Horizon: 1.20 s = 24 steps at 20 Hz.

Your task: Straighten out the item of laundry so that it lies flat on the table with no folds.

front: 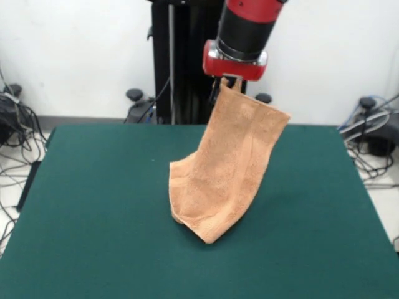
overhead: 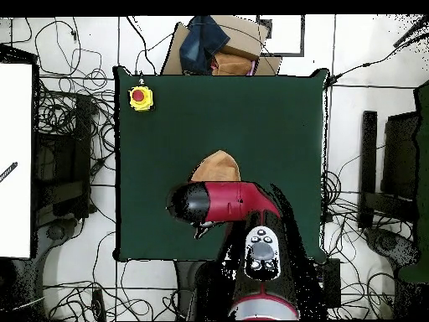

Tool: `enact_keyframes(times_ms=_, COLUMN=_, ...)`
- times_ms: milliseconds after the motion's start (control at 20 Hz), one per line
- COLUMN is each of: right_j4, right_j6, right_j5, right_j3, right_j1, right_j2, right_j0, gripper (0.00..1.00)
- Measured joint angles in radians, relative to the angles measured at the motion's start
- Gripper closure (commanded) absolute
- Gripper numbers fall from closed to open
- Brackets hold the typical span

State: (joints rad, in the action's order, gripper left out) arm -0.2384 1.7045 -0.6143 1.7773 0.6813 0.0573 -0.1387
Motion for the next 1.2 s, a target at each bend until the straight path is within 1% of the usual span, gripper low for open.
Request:
enact_keyframes(times_ms=250, right_j4=0.014, right_j6=0.0, right_j5=-0.153, right_j3=-0.03, right_j1=0.069, right_j2=-0.046, right_j0=-0.045, gripper=1.0)
enact_keyframes(times_ms=500, right_j4=0.046, right_j6=0.0, right_j5=-0.279, right_j3=-0.047, right_j1=0.162, right_j2=-0.088, right_j0=-0.076, gripper=1.0)
enact_keyframes(times_ms=550, right_j4=0.059, right_j6=0.0, right_j5=-0.322, right_j3=-0.054, right_j1=0.202, right_j2=-0.103, right_j0=-0.085, gripper=1.0)
enact_keyframes(times_ms=650, right_j4=0.067, right_j6=0.0, right_j5=-0.345, right_j3=-0.06, right_j1=0.228, right_j2=-0.115, right_j0=-0.091, gripper=1.0)
enact_keyframes(times_ms=700, right_j4=0.072, right_j6=0.0, right_j5=-0.361, right_j3=-0.068, right_j1=0.256, right_j2=-0.128, right_j0=-0.098, gripper=1.0)
enact_keyframes(times_ms=900, right_j4=0.071, right_j6=0.0, right_j5=-0.336, right_j3=-0.075, right_j1=0.276, right_j2=-0.146, right_j0=-0.109, gripper=1.0)
enact_keyframes(times_ms=1200, right_j4=0.064, right_j6=0.0, right_j5=-0.278, right_j3=-0.068, right_j1=0.272, right_j2=-0.158, right_j0=-0.11, gripper=1.0)
